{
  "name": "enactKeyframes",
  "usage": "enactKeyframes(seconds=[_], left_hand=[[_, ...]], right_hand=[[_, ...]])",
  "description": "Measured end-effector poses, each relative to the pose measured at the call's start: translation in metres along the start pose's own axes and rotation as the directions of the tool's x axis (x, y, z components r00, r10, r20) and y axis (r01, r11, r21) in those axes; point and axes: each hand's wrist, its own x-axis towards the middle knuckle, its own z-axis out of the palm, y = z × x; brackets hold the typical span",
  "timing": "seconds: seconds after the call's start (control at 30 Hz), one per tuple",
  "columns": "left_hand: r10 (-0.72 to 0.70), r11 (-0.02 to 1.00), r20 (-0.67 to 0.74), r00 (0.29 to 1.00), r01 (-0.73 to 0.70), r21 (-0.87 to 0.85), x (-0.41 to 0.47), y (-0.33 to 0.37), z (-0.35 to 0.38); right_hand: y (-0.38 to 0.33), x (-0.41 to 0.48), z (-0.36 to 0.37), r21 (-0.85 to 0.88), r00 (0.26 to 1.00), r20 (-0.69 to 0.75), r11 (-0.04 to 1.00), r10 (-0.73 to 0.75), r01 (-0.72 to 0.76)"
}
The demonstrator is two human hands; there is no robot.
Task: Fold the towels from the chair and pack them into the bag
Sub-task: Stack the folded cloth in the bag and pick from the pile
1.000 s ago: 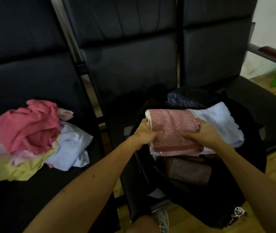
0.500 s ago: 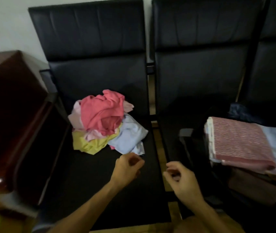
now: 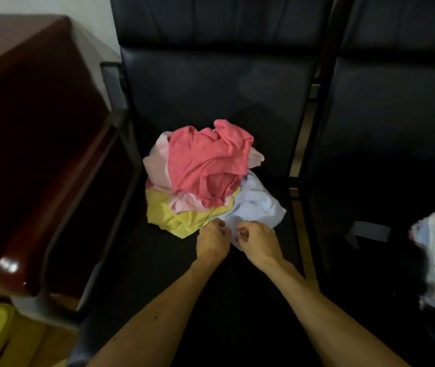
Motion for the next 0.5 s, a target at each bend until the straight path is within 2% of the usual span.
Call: enactKeyframes(seconds=[0.1, 0.23, 0.33, 0.5], left_hand=[[0.007, 1.0, -0.007, 1.0, -0.007, 0.016, 0.014, -0.005, 0.006], [0.041, 0.998, 0.053, 0.998, -0.044, 0.04, 0.019, -0.011, 0.01], [0.076, 0.997, 0.074, 0.994, -0.076, -0.007, 0.01, -0.006, 0.008], [0.183, 0.981, 0.085, 0.98, -0.175, -0.085, -0.013, 0.007, -0.007]], right_hand=[[0.001, 0.014, 0.014, -0.071, 0.999, 0.049, 0.997, 0.02, -0.017], [0.0, 0.02, 0.026, -0.199, 0.999, 0.019, 0.98, 0.032, -0.028], [-0.003, 0.014, 0.022, -0.289, 0.999, 0.024, 0.957, 0.037, -0.028], [-0.014, -0.009, -0.009, -0.148, 0.998, -0.046, 0.988, 0.044, -0.05]])
